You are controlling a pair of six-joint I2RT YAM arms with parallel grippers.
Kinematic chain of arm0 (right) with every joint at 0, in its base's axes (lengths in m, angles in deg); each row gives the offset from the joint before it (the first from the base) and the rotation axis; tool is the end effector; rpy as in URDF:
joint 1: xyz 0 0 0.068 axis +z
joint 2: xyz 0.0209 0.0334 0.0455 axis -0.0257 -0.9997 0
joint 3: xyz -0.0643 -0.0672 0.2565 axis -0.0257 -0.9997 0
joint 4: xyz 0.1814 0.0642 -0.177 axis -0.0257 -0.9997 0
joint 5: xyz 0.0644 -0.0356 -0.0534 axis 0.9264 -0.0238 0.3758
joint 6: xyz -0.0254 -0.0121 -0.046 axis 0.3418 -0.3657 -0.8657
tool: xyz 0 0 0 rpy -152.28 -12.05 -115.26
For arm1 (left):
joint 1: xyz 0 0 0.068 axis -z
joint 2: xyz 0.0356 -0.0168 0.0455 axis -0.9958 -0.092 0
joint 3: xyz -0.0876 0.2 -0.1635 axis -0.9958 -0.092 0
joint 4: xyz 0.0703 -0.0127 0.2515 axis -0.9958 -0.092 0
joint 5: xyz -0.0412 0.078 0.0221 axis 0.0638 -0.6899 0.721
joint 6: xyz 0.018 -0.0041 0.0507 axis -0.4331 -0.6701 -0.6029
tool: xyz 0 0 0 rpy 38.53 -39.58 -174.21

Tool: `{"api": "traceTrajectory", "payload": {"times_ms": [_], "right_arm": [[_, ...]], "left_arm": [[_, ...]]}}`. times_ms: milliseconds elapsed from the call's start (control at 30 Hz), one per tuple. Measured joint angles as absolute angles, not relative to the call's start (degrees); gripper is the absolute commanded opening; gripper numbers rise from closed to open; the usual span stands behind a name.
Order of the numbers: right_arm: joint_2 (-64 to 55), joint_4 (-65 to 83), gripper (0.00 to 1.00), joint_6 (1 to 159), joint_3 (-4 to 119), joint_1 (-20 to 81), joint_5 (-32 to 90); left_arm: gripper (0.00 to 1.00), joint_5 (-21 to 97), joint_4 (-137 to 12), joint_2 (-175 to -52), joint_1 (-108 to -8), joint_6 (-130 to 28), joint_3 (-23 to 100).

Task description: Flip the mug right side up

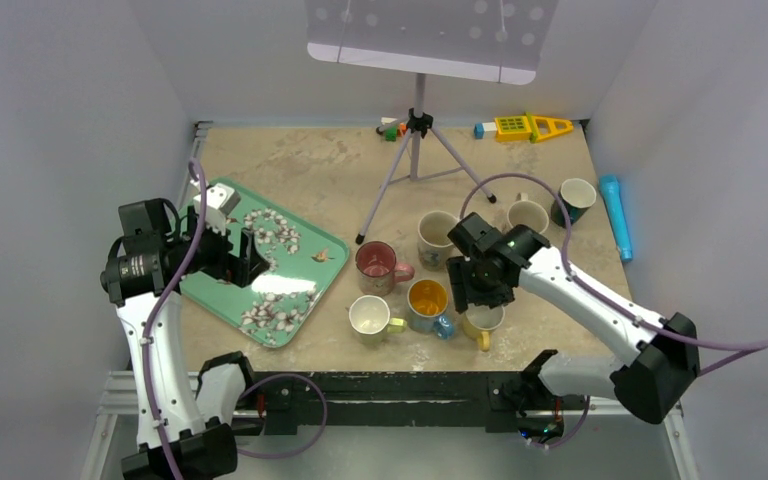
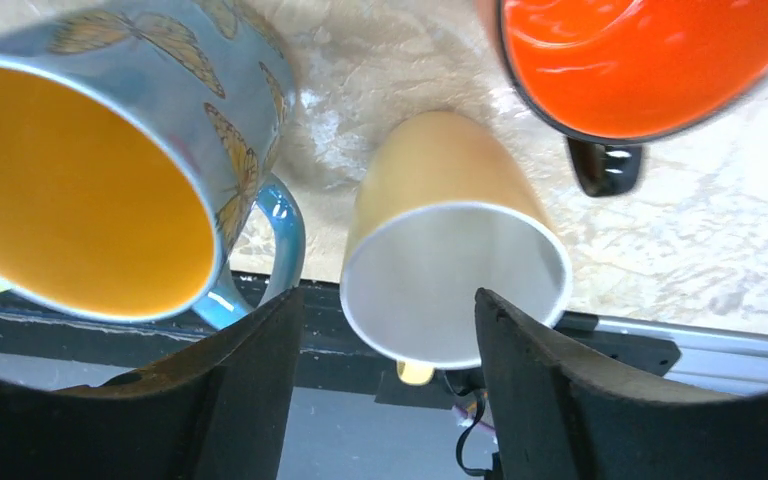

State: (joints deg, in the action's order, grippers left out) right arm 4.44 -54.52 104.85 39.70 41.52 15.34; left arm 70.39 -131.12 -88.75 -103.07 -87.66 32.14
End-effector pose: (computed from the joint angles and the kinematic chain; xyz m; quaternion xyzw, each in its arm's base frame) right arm 0.1646 0.1338 0.2553 -0.0688 0.9912 0.0204 0.1108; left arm 0.1357 0.0205 0.3604 0.1684 0.8764 -0.1913 0.4087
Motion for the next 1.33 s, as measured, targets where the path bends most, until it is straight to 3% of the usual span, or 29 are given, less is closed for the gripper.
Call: {"api": "traceTrajectory", "payload": {"times_ms": [167, 300, 367, 533, 733, 1033, 1333], "right_arm": [[7.4, -56.8, 0.83, 105.7, 47.2, 41.5, 9.5], [9.3, -46.0, 0.85, 103.3, 51.5, 38.6, 6.3], [11.3, -37.3, 0.90, 101.6, 50.6, 33.8, 4.1], [18.7, -14.0, 0.98, 98.8, 39.5, 19.8, -4.0], [28.1, 8.2, 0.99, 94.6, 22.9, 6.6, -11.3], [35.6, 29.2, 0.99, 89.7, 3.9, 5.1, -18.5], [41.5, 35.4, 0.99, 89.7, -1.6, 5.1, -16.5]], "left_arm": [[1.00, 70.4, -130.6, -89.0, -103.1, -87.4, 32.1], [1.00, 70.0, -124.7, -88.5, -103.1, -85.1, 30.1], [1.00, 68.3, -119.1, -87.8, -103.1, -83.2, 26.4], [1.00, 59.7, -103.8, -87.2, -103.1, -79.4, 14.5], [1.00, 52.5, -87.2, -87.6, -103.1, -74.6, 3.9], [1.00, 46.5, -69.7, -91.7, -103.1, -66.7, -3.5], [1.00, 46.2, -64.9, -88.3, -103.1, -65.9, -6.9]]}}
